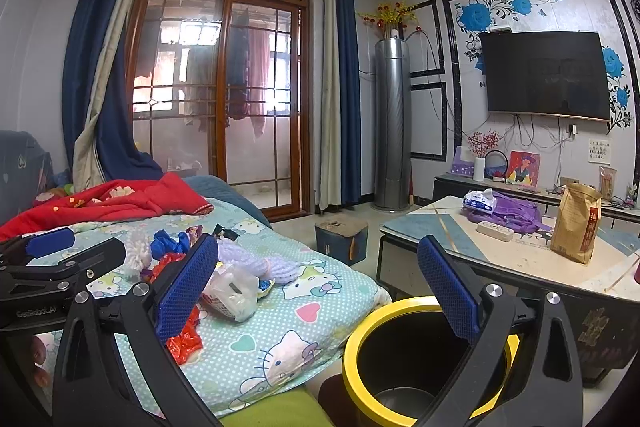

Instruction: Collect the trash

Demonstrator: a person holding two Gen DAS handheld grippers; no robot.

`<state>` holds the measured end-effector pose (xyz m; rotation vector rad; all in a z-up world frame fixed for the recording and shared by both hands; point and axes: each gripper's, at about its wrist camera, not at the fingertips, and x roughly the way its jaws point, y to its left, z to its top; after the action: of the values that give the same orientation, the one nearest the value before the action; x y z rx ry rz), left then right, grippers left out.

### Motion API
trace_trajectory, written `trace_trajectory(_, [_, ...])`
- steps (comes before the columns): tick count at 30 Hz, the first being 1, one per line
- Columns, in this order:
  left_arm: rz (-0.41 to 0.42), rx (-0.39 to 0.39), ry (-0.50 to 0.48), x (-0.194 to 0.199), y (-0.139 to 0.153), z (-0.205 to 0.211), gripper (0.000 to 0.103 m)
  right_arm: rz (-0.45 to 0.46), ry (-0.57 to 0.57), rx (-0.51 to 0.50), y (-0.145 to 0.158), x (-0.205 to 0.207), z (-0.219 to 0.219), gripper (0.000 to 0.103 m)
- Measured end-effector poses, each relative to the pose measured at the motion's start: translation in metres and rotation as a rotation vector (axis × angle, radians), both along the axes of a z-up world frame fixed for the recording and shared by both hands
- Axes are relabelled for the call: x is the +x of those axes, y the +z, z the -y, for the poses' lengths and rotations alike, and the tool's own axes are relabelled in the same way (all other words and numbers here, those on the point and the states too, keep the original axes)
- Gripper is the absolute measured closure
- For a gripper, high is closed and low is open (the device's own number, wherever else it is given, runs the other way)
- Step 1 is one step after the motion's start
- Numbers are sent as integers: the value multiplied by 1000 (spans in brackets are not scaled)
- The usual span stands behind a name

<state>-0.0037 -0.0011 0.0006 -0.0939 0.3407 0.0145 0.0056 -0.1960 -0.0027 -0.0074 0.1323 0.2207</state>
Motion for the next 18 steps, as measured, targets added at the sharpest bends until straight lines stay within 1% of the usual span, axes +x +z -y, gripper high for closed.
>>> trace_trajectory(18, [-1,-1,-1,0,0,2,11,-4,-1,0,0,1,0,6])
